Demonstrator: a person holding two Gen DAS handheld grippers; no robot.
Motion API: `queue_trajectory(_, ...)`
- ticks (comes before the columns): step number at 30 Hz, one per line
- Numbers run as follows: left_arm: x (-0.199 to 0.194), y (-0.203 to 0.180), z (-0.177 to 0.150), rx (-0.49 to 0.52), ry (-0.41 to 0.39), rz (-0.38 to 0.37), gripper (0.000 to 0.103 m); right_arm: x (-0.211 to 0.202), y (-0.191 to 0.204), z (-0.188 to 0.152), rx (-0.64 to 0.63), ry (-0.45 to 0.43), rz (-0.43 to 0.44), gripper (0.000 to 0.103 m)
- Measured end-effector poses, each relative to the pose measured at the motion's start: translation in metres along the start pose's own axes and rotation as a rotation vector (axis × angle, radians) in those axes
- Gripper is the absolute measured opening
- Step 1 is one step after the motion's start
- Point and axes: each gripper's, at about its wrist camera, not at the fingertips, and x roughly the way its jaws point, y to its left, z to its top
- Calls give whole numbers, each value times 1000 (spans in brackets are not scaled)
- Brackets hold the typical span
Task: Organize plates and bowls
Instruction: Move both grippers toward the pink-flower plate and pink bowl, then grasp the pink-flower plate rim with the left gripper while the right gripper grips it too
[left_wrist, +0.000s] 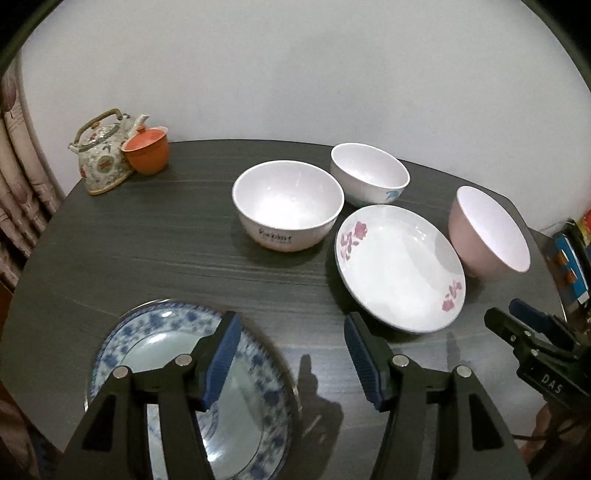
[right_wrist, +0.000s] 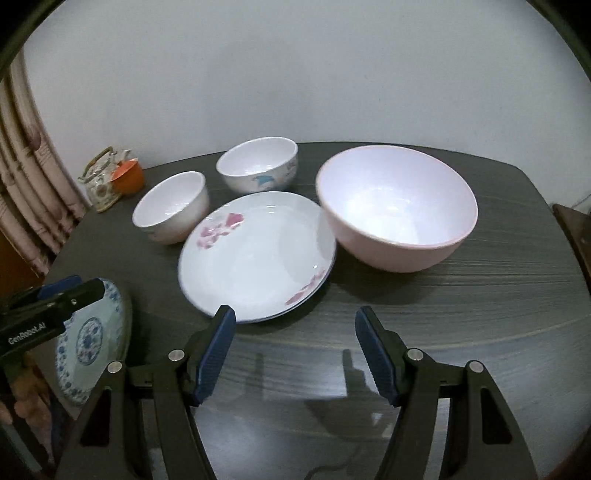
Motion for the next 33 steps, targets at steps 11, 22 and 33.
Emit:
queue_trajectory(11,59,-16,29,-38,101,-66,60,57,-25,19,34,90,19,46)
queue_trajectory(22,102,-24,44,-68,168,-126,60,89,-27,26,29,114,27,40)
queue_trajectory(33,123,-24,42,-79,214,-175,34,101,-34,32,55,116,68,23)
